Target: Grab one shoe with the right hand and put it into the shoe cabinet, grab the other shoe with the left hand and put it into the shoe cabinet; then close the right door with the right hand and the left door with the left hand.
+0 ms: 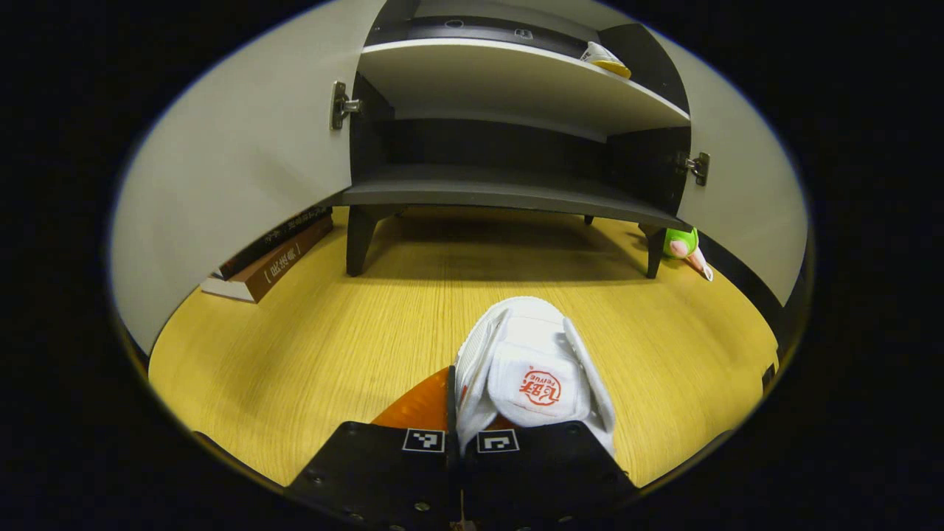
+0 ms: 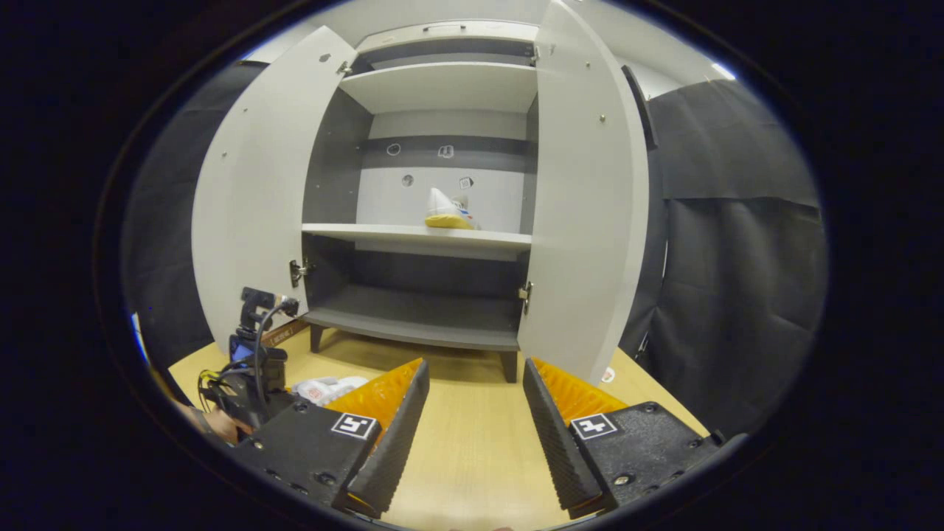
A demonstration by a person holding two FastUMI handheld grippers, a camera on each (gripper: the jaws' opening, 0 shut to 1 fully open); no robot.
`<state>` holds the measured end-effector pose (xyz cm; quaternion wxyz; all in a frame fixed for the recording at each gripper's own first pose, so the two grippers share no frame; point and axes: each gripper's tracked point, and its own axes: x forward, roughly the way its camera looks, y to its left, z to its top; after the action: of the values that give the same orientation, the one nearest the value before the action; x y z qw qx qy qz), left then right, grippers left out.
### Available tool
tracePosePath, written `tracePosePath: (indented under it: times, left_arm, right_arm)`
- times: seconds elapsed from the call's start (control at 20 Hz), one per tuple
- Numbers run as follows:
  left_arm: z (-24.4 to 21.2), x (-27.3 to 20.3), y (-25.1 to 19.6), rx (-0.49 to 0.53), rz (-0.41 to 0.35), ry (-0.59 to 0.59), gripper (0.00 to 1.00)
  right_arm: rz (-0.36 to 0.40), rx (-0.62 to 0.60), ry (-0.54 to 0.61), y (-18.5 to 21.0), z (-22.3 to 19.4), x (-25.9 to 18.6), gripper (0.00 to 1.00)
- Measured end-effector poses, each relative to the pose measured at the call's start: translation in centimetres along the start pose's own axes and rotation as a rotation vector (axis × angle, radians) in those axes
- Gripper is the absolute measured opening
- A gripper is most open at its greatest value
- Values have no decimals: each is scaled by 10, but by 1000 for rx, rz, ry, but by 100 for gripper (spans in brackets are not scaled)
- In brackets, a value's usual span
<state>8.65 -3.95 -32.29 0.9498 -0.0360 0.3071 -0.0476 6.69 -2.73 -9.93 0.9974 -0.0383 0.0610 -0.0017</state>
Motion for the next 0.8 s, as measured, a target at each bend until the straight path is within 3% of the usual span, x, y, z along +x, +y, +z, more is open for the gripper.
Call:
tracePosePath:
  times: [0.45,0.65,0.8]
  left_arm:
    - [133,-110,-9,-87,25,-204,2]
    - [221,-127,-10,-124,30,-315,1]
    - [285,-118,-2,-95,55,-383,1]
  right_arm:
    - [60,-13,-25,20,5,-4,82]
    - [84,-20,-32,28,6,-7,82]
    - [88,-24,-34,28,5,-9,81]
